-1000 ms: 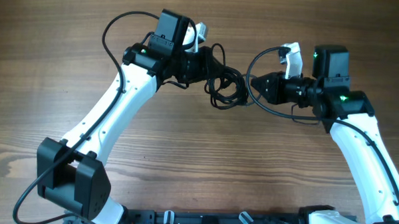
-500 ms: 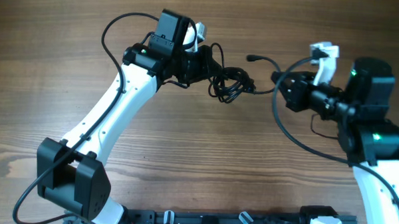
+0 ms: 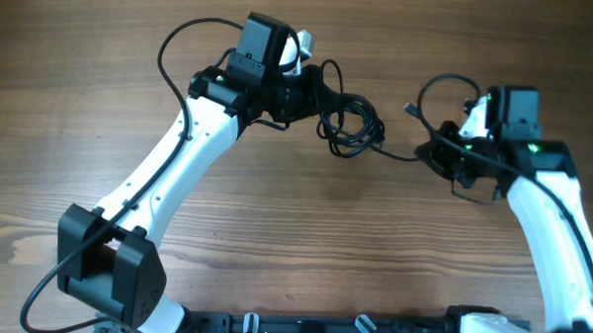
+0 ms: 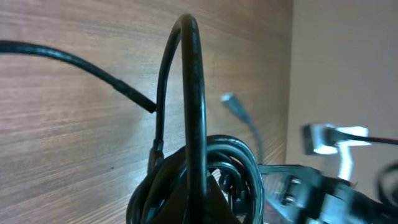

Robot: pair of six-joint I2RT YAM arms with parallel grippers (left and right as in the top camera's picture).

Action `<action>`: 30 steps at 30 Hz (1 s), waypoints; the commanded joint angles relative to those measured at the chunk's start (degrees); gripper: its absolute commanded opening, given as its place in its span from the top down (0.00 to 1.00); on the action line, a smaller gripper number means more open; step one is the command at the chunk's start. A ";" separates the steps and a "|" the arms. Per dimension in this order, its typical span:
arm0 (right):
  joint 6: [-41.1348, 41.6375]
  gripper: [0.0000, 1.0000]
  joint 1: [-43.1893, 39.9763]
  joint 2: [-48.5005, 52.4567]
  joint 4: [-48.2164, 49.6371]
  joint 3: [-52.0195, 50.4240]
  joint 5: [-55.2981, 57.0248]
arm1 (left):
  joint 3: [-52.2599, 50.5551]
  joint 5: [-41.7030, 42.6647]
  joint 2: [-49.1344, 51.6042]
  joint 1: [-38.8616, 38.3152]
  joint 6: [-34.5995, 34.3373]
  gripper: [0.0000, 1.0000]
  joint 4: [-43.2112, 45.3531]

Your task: Untangle cables

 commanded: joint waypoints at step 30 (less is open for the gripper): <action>-7.39 0.18 0.11 2.08 9.57 5.79 -21.64 | 0.59 -4.66 -0.52 0.46 -3.28 0.96 5.31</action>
